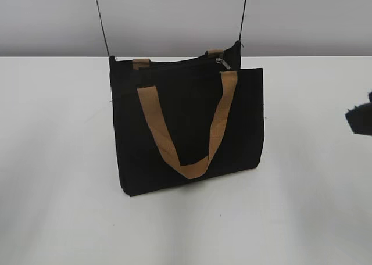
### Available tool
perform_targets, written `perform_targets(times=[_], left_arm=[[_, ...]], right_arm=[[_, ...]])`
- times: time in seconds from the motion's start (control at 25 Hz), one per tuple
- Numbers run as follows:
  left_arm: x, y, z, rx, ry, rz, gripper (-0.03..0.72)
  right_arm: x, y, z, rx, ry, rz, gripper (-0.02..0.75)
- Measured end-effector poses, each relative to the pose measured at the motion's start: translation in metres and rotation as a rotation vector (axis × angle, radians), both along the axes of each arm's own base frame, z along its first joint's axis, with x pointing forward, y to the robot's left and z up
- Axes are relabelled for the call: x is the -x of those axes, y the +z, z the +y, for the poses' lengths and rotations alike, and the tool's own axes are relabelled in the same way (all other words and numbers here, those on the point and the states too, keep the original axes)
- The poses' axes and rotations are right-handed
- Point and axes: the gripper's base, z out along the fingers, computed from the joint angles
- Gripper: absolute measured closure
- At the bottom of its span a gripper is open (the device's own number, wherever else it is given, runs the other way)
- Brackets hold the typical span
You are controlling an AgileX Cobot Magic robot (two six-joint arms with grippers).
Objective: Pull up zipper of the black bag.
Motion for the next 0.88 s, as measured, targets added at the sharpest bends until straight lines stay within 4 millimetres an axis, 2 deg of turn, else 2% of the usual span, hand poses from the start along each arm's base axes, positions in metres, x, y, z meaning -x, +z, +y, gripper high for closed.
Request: perform_targets(times=[0.16, 0.32, 0.56, 0.76, 0.88], left_arm=[[0.028, 0.009, 0.017, -0.036, 0.023, -0.043, 0.263], [0.055, 0.015, 0.029, -0.011, 0.037, -0.090, 0.263], [0.089, 0.004, 0.044, 0.010, 0.047, -0.135, 0.264], [0.107, -0.009, 0.052, 0.026, 0.051, -0.180, 0.264], [0.113, -0.013, 0.055, 0.039, 0.053, -0.209, 0.266]], right_arm=[[0.043, 0.003, -0.014, -0.002, -0.040, -0.043, 0.370], [0.079, -0.008, -0.025, -0.015, -0.090, -0.037, 0.370], [0.131, -0.021, -0.044, -0.035, -0.178, -0.068, 0.370], [0.157, -0.030, -0.056, -0.051, -0.240, -0.158, 0.372], [0.161, -0.039, -0.062, -0.037, -0.289, -0.185, 0.374]])
